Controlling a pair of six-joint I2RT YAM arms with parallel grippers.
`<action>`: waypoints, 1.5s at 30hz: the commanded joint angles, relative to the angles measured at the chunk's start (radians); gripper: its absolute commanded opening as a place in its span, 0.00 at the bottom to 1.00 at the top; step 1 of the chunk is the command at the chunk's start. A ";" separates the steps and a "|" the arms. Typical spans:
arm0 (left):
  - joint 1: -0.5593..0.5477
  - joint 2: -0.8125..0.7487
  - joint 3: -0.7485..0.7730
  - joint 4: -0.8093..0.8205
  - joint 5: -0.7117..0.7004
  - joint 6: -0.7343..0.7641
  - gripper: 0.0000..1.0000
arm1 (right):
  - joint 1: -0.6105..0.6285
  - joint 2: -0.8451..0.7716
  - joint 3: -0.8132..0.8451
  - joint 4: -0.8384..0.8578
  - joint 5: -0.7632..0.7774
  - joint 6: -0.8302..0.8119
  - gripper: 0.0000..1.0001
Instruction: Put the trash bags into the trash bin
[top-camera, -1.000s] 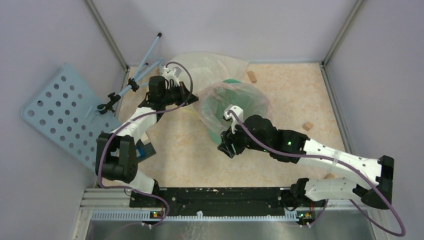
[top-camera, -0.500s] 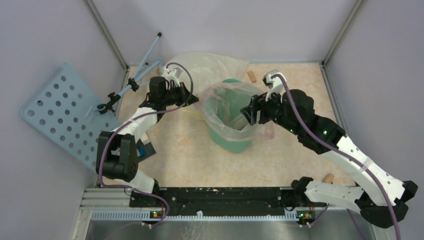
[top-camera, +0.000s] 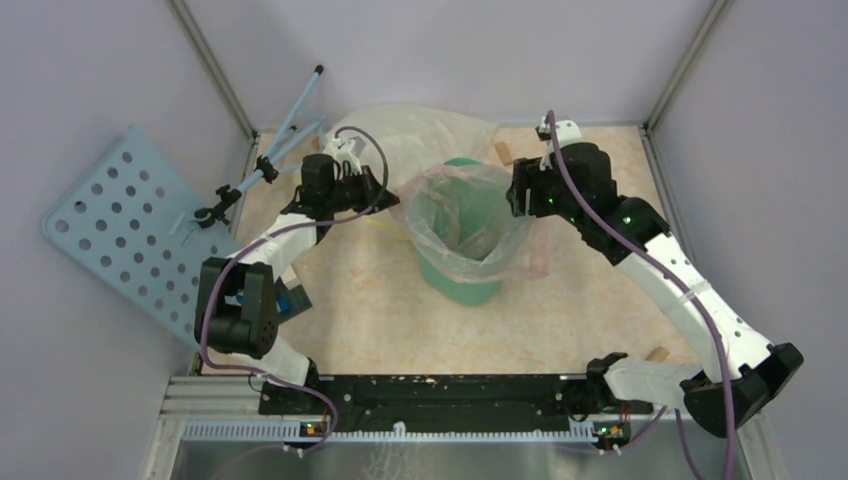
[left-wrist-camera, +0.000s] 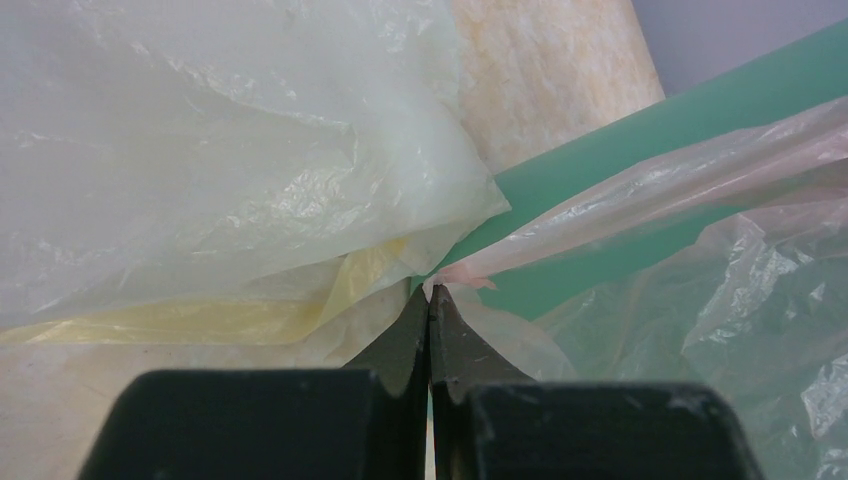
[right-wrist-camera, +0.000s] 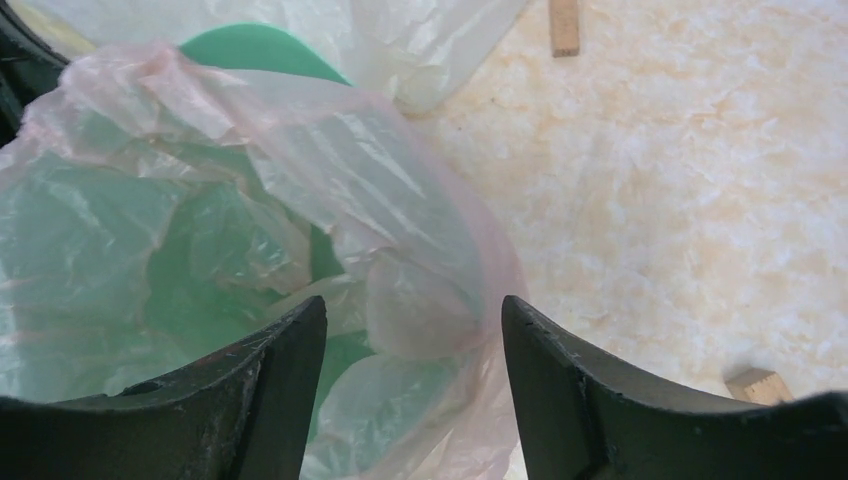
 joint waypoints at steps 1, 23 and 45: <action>-0.007 0.031 -0.001 0.053 0.014 -0.004 0.00 | -0.072 0.042 0.019 0.022 -0.082 -0.002 0.63; -0.117 0.219 0.143 0.128 0.018 -0.054 0.00 | 0.123 -0.187 -0.355 0.197 -0.217 0.374 0.61; 0.054 -0.152 0.089 -0.050 -0.124 -0.008 0.82 | 0.024 -0.330 -0.238 0.115 -0.227 0.286 0.80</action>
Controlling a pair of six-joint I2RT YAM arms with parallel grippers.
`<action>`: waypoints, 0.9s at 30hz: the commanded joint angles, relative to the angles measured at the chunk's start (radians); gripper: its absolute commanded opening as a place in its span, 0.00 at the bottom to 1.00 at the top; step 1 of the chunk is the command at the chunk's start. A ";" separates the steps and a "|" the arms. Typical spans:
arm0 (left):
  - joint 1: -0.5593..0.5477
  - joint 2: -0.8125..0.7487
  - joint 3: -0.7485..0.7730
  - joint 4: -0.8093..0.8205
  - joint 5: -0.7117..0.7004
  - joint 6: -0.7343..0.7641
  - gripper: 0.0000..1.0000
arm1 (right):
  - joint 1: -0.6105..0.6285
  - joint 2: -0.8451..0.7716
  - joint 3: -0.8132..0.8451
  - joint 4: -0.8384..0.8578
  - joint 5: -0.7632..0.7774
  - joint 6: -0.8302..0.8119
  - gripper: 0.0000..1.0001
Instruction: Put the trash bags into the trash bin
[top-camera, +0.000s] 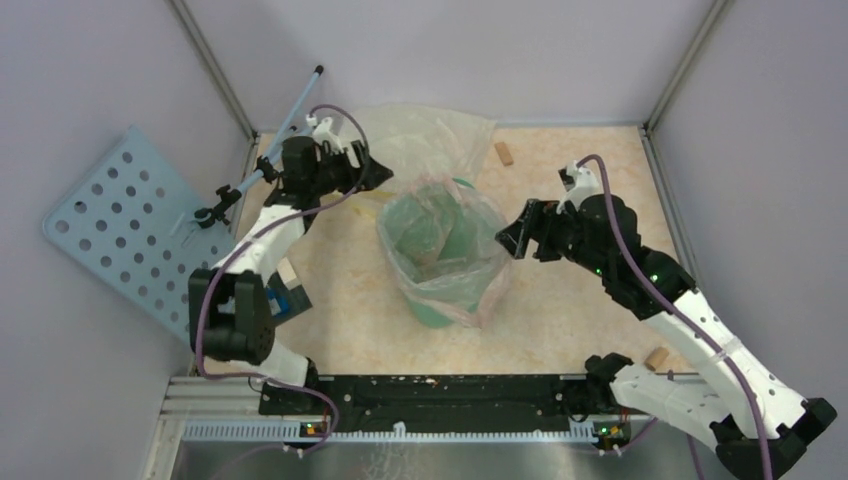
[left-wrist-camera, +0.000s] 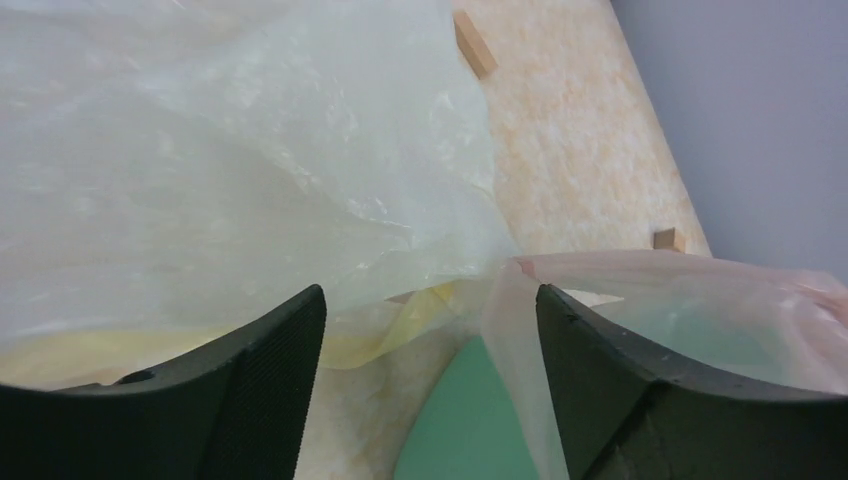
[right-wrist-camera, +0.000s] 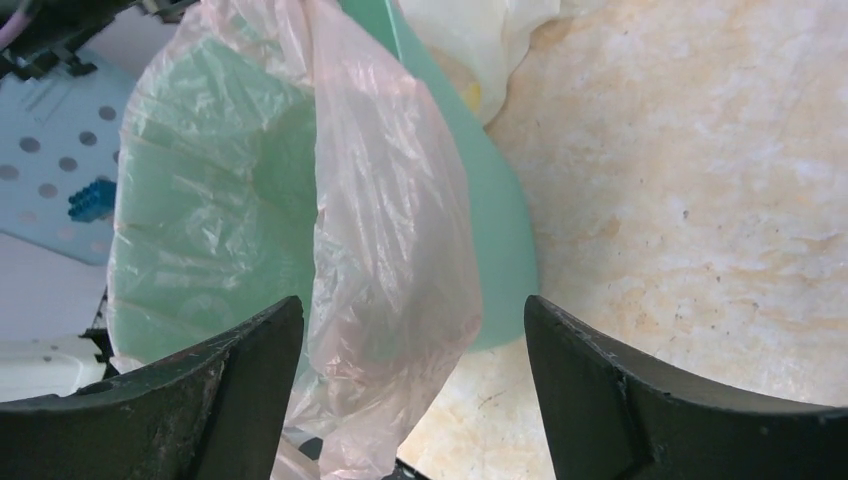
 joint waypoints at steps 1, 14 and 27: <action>0.033 -0.208 -0.061 -0.010 -0.061 0.001 0.85 | -0.048 -0.056 0.052 0.066 -0.048 -0.019 0.79; 0.085 -0.697 -0.310 -0.335 -0.143 -0.126 0.78 | -0.190 -0.180 -0.129 0.137 -0.071 0.080 0.55; 0.085 -0.961 -0.554 -0.297 0.155 -0.450 0.70 | -0.363 -0.166 -0.347 0.458 -0.443 0.337 0.50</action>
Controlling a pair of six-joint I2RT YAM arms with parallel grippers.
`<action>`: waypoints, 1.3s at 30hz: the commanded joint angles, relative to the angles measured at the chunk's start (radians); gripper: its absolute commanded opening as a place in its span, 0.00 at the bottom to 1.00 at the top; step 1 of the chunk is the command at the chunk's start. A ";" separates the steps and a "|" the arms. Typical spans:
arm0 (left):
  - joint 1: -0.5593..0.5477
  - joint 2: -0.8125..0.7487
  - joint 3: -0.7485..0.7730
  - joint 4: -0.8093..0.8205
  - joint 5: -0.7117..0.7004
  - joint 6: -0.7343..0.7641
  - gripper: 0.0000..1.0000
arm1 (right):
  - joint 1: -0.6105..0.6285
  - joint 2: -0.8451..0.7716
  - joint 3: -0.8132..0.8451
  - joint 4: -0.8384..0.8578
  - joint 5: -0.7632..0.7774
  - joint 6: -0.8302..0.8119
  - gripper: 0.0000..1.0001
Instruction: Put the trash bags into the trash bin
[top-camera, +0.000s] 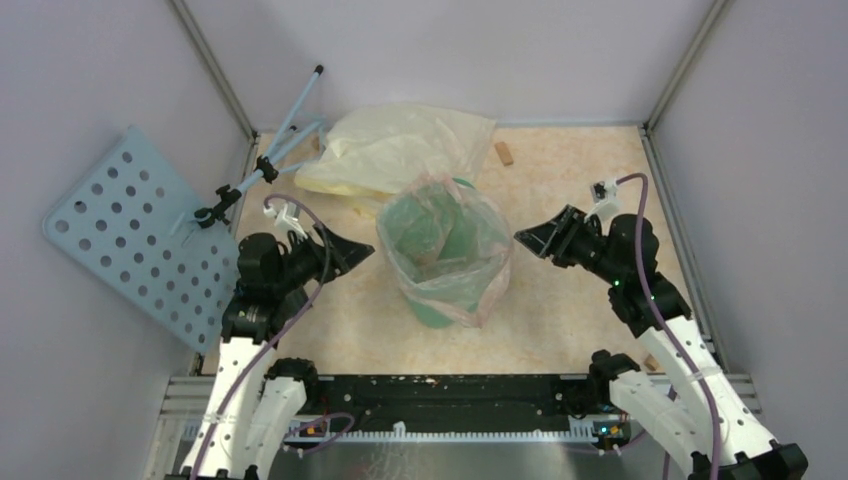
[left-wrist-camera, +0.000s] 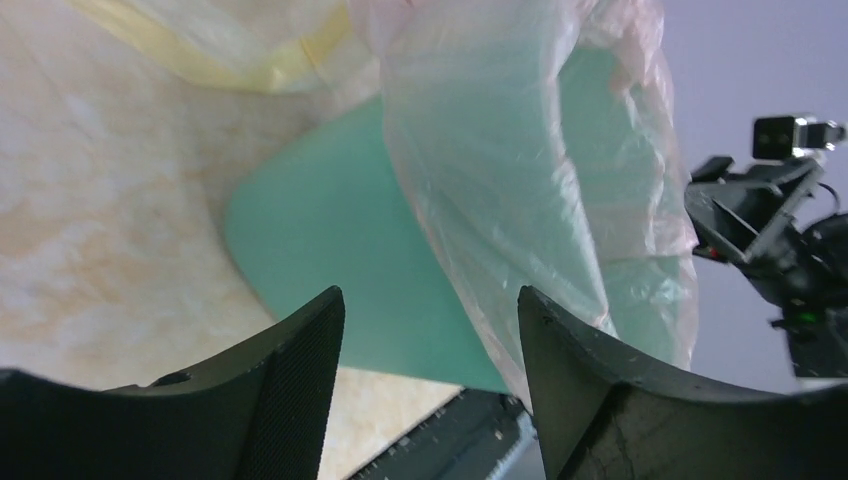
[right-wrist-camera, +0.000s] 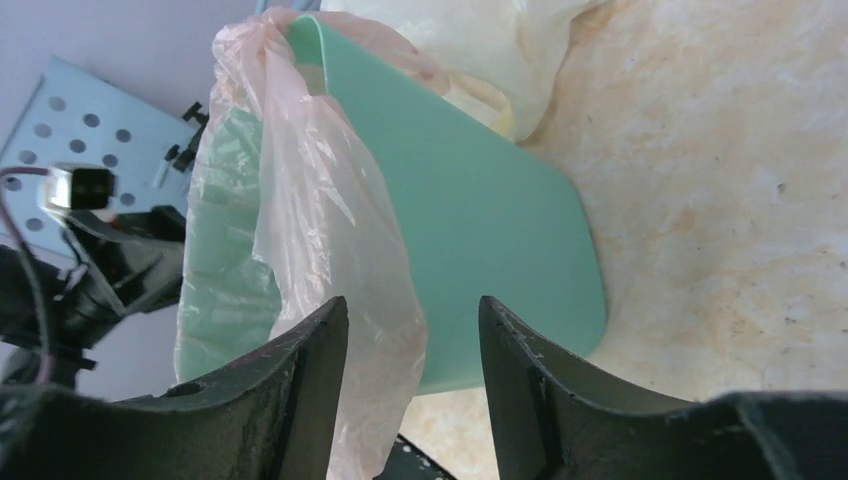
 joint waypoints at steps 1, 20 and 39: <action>0.002 -0.034 -0.108 0.112 0.162 -0.183 0.69 | -0.049 -0.007 -0.080 0.216 -0.110 0.152 0.48; 0.001 0.007 -0.371 0.627 0.269 -0.528 0.55 | -0.074 0.076 -0.191 0.483 -0.241 0.263 0.44; -0.022 0.059 -0.399 0.803 0.240 -0.633 0.53 | -0.074 0.120 -0.209 0.523 -0.264 0.269 0.41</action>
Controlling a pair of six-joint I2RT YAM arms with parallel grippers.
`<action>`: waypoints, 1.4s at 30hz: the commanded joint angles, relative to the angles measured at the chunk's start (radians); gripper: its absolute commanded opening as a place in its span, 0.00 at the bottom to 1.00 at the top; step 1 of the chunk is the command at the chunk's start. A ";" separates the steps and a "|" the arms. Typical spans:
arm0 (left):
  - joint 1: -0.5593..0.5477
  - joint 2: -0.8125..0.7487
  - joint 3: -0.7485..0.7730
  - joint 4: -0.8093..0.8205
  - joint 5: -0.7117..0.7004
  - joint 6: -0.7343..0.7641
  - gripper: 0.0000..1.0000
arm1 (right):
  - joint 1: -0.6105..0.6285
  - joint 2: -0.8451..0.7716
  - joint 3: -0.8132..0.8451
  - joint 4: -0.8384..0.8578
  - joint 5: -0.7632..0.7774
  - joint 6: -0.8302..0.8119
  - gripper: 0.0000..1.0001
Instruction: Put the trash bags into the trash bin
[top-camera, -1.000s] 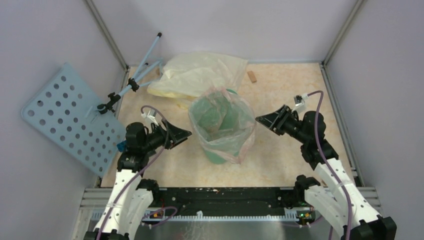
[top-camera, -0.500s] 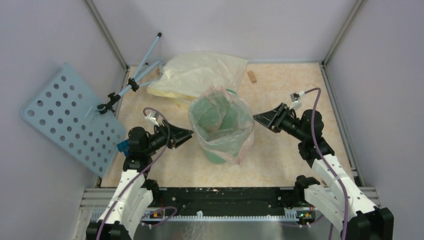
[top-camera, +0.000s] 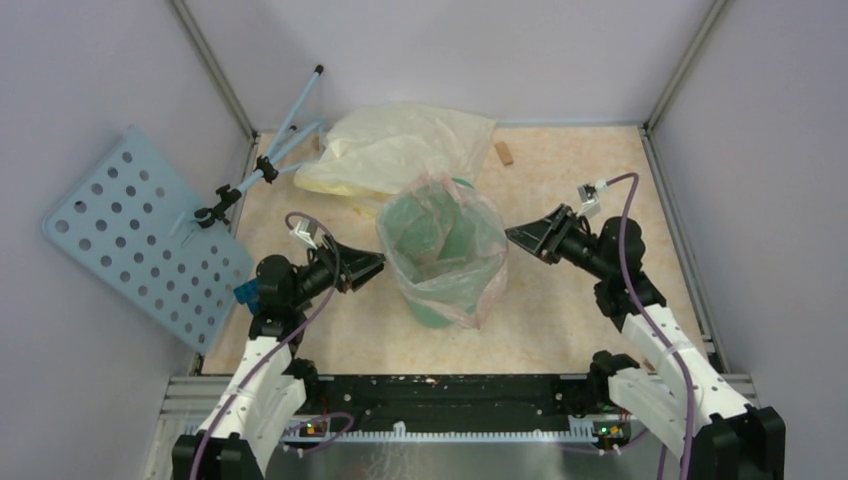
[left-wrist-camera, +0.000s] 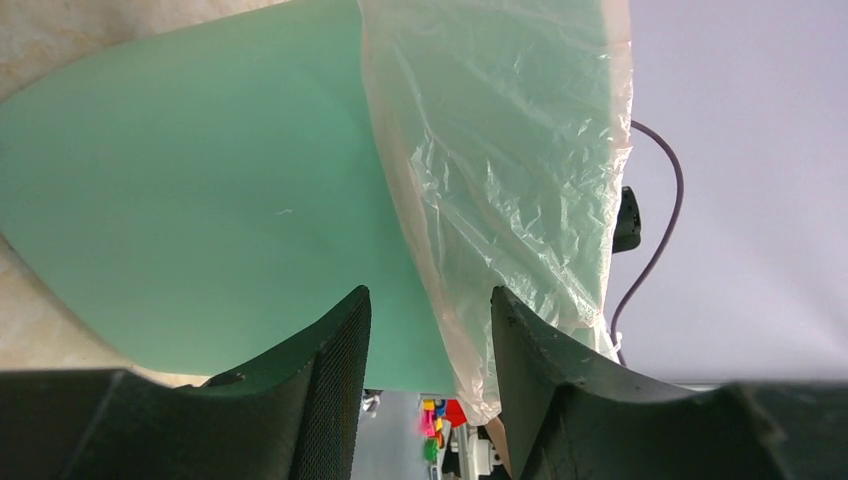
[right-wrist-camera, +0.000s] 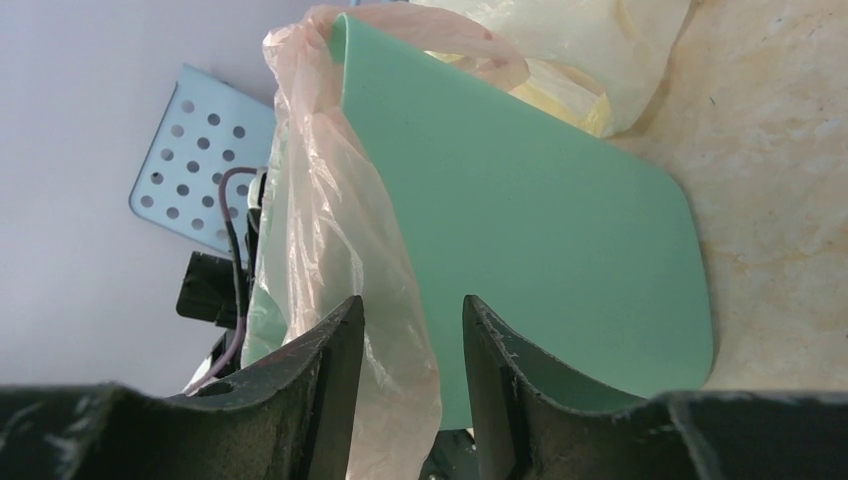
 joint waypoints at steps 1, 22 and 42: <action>-0.018 0.030 -0.006 0.129 -0.008 -0.028 0.52 | -0.007 0.014 -0.010 0.066 -0.032 0.006 0.41; -0.072 0.369 0.129 0.242 0.010 0.131 0.00 | -0.005 -0.090 -0.063 -0.027 0.054 -0.048 0.00; -0.072 0.713 0.542 -0.104 0.105 0.514 0.00 | -0.005 -0.112 0.338 -0.592 0.364 -0.668 0.41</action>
